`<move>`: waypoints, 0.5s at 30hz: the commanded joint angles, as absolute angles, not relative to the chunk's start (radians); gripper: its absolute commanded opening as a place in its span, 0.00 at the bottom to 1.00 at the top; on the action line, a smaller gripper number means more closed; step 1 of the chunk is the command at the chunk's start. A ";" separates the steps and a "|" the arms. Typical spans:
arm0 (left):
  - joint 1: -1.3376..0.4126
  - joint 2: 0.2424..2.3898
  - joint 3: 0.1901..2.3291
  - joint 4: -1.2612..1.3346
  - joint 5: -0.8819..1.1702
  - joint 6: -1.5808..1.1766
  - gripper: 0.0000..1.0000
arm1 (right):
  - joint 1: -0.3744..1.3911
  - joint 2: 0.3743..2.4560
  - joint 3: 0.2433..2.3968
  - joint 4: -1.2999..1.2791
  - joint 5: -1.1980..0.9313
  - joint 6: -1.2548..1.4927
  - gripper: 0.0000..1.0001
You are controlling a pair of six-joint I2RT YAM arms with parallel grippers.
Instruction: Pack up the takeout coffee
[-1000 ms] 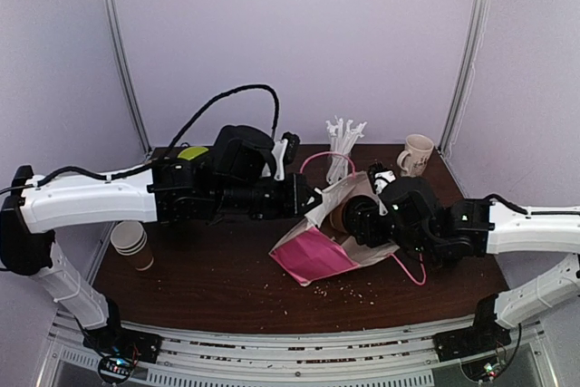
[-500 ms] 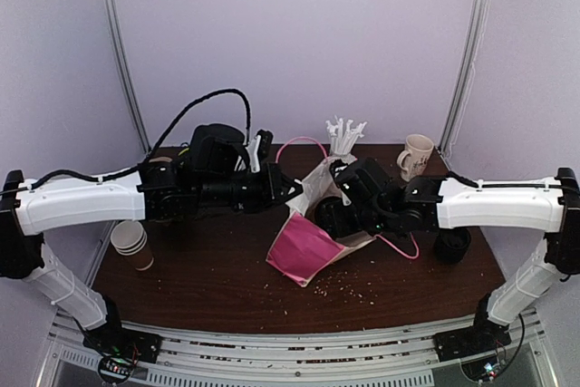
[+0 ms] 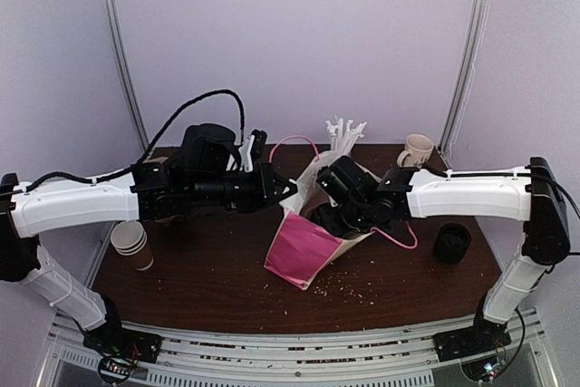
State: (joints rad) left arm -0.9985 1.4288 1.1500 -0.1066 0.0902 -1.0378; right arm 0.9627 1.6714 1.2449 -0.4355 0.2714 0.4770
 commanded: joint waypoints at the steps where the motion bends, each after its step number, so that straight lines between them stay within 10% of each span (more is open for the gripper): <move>1: -0.990 1.404 1.146 -0.088 0.112 -1.018 0.00 | 0.952 1.723 1.277 -0.537 0.231 0.449 0.53; 15: -0.986 1.405 1.169 -0.124 0.106 -0.985 0.00 | 0.936 1.829 1.322 -0.563 0.189 0.417 0.52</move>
State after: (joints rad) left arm -0.9859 1.4250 1.1500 -0.1341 0.0826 -1.0080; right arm 0.9504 1.7588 1.3319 -0.4767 0.2356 0.4358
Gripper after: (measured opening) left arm 0.007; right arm 0.707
